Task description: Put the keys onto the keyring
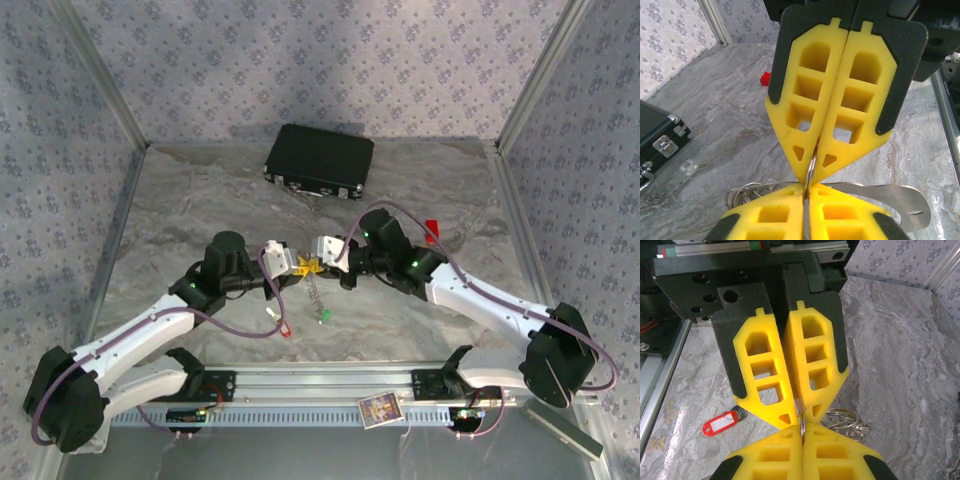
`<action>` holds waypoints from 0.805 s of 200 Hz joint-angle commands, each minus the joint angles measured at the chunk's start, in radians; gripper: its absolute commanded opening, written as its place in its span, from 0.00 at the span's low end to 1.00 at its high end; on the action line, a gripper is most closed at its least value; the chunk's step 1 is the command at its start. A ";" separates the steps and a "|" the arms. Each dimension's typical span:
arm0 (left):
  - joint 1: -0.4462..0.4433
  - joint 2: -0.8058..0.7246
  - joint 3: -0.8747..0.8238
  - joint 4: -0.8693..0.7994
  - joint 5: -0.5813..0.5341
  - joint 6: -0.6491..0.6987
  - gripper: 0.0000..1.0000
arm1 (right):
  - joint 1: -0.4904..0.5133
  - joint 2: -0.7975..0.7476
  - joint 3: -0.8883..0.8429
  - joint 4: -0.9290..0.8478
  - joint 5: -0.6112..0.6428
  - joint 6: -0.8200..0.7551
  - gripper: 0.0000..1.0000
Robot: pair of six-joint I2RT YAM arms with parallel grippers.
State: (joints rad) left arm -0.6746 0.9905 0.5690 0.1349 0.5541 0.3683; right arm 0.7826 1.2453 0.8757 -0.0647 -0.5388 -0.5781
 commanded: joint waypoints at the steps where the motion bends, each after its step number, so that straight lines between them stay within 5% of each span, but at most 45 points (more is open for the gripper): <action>1: -0.011 0.004 0.037 0.037 0.044 0.016 0.03 | 0.018 0.015 0.046 -0.018 -0.030 -0.019 0.00; 14: -0.011 0.004 0.032 0.046 0.042 0.018 0.00 | 0.018 0.019 0.051 -0.031 -0.031 -0.019 0.00; 38: -0.013 0.005 0.019 0.061 0.029 0.021 0.00 | -0.026 -0.003 0.037 -0.025 -0.075 0.029 0.30; 58: -0.015 0.008 0.005 0.074 0.027 0.020 0.00 | -0.061 -0.056 -0.031 0.041 -0.097 0.074 0.37; 161: -0.035 0.007 -0.024 0.109 0.047 0.037 0.00 | -0.050 -0.085 -0.111 0.098 -0.059 0.092 0.25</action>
State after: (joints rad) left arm -0.7025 0.9989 0.5514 0.1844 0.5602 0.3786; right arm 0.7219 1.1503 0.7532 -0.0013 -0.5991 -0.4999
